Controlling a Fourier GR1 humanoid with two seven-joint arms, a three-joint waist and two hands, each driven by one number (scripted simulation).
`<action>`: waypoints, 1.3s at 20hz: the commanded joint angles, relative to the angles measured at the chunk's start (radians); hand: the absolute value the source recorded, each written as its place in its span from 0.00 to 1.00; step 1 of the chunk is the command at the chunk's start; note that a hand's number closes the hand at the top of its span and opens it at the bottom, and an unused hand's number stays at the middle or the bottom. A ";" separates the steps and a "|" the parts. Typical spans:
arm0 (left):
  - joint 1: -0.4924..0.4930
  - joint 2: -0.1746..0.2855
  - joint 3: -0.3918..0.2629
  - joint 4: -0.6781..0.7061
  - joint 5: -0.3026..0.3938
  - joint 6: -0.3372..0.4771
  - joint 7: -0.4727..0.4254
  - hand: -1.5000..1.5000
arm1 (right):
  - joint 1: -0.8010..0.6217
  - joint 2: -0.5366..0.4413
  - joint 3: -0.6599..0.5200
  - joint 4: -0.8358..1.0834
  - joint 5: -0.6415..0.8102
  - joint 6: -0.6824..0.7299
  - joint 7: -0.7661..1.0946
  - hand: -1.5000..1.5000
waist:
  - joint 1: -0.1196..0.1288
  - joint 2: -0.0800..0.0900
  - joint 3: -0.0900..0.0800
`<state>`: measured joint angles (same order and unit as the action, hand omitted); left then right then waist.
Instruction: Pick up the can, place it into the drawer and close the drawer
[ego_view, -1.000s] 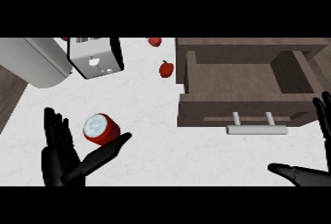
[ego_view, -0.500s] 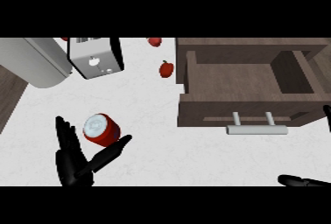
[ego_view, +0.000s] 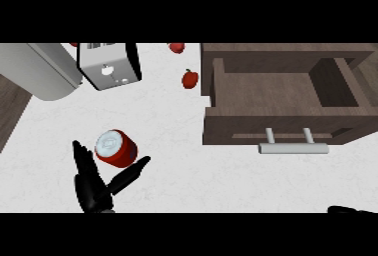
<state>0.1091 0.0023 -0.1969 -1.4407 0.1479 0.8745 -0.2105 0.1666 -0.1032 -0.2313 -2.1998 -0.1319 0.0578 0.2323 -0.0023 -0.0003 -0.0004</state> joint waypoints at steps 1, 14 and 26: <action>-0.057 -0.002 0.064 0.168 0.135 -0.043 -0.161 0.00 | -0.026 0.023 0.039 -0.025 0.057 -0.028 0.029 0.00 | 0.000 0.001 -0.001; -0.144 -0.002 0.150 0.477 0.345 -0.155 -0.414 0.00 | -0.126 -0.051 -0.057 -0.007 -0.020 0.008 0.130 0.00 | 0.001 0.001 -0.001; -0.249 0.010 0.220 0.584 0.282 -0.298 -0.418 0.00 | -0.072 -0.002 -0.054 -0.032 0.029 0.026 0.086 0.00 | 0.003 -0.001 0.000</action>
<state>-0.1748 0.0176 0.0656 -0.7839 0.4582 0.5833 -0.6641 0.1311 -0.1016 -0.2917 -2.2431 -0.1332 0.0992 0.2994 -0.0038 -0.0001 -0.0002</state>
